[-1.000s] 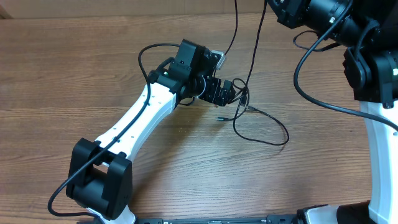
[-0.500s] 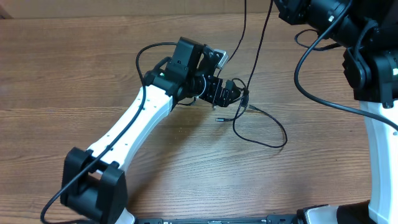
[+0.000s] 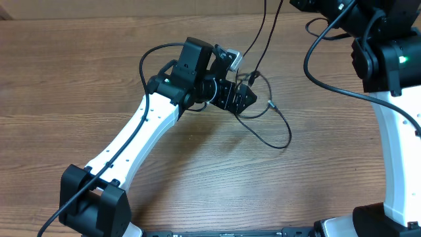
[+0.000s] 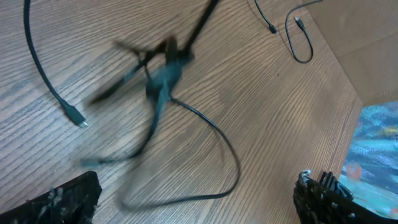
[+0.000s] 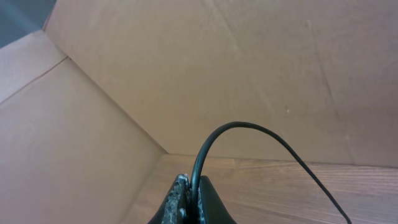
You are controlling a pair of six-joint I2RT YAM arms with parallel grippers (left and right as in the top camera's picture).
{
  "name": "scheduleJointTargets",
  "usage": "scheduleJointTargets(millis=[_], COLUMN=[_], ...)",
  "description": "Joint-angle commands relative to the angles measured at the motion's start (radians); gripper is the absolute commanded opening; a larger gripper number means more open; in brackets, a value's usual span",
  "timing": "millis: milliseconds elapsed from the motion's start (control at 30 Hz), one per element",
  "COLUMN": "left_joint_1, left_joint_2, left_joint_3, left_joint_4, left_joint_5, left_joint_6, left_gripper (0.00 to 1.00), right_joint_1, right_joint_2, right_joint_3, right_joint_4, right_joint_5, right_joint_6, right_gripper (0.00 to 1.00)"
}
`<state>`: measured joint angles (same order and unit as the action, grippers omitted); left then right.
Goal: Untangle cables
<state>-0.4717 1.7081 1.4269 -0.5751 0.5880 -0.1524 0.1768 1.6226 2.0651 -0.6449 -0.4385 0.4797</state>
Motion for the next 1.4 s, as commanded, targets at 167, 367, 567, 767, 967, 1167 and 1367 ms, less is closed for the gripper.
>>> scheduleJointTargets(millis=[167,367,567,767,967,1167,1367], left_joint_1=[0.000,0.000,0.000,0.000,0.000,0.000,0.000], left_joint_2=[-0.019,-0.019,-0.019,-0.018,-0.018,-0.012,-0.011], left_joint_3=[0.005,0.005,0.005,0.005,0.005,0.004,0.004], left_joint_4=[0.002,0.003,0.003,0.002,-0.003,-0.003,-0.003], left_joint_5=[0.033,0.031,0.030,0.030,0.030,0.030,0.031], left_joint_6=[0.019,0.027,0.057,0.072,0.087,0.096,0.097], left_gripper=[0.92,0.94,0.96,0.82,0.73,0.47,0.04], right_joint_1=[-0.002,-0.002,-0.002,-0.002,-0.002,-0.002,-0.002], right_joint_2=[-0.003,-0.003,-0.003,-0.003,-0.003,-0.003,-0.003], right_joint_3=[0.023,0.023,0.023,0.023,0.023,0.023,0.023], right_joint_4=[0.023,0.047,0.040,0.023,0.024,0.042,0.062], right_joint_5=[-0.022,-0.156,-0.264,-0.305,-0.341,-0.374,-0.391], right_joint_6=[0.069,0.132,0.150,0.153,0.153,0.159,0.186], right_gripper=[0.04,0.04,0.04,0.04,0.04,0.04,0.04])
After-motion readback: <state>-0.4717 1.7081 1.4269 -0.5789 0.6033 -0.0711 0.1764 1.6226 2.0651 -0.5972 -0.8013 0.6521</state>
